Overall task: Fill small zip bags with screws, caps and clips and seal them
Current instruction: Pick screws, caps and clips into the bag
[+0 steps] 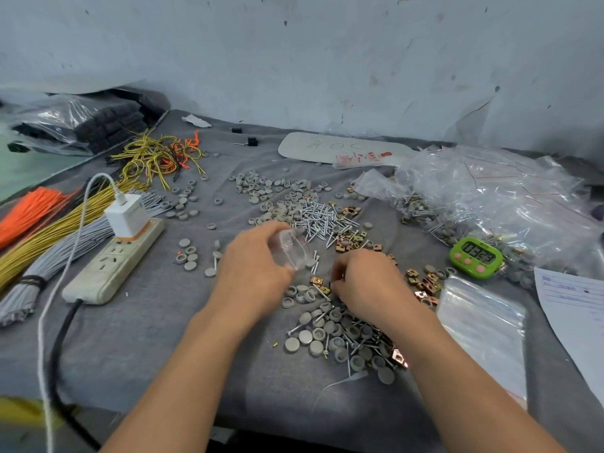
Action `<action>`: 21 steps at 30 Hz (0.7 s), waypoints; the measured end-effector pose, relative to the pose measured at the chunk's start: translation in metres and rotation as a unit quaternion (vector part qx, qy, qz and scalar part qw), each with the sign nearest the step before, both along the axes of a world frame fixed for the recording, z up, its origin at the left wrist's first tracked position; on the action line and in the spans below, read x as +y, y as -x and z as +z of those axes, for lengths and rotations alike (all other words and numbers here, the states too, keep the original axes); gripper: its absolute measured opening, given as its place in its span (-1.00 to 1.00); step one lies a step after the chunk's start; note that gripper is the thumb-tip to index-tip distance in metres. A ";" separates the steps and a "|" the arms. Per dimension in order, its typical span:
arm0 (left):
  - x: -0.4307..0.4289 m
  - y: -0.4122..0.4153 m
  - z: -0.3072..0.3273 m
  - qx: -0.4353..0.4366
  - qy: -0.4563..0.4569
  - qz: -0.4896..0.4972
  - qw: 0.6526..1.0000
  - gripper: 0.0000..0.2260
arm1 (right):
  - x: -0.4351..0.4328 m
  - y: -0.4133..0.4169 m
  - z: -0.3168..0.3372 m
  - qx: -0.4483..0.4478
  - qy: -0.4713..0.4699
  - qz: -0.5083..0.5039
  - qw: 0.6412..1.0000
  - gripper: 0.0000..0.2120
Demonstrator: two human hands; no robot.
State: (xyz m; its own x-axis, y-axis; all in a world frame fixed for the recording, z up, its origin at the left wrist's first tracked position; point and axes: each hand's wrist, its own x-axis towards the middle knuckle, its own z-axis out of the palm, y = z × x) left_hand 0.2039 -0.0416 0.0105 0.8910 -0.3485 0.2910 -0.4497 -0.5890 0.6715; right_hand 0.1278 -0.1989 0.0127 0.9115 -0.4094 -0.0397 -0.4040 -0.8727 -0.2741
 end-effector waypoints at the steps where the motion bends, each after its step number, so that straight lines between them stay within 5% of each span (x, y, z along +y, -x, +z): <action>1: -0.003 0.000 -0.002 0.019 -0.022 -0.013 0.999 -0.54 | 0.001 0.000 0.000 0.001 0.004 0.004 1.000 -0.90; 6: -0.007 -0.003 -0.006 0.053 -0.045 -0.048 0.996 -0.51 | -0.002 0.000 -0.006 -0.039 -0.030 -0.020 0.999 -0.88; 12: -0.008 0.002 -0.003 0.058 -0.037 -0.071 0.995 -0.45 | -0.001 0.008 0.003 -0.253 -0.262 -0.040 0.930 -0.86; 21: -0.006 0.002 -0.003 0.063 0.036 -0.096 0.993 -0.47 | 0.016 0.000 0.004 -0.257 -0.349 0.004 0.901 -0.81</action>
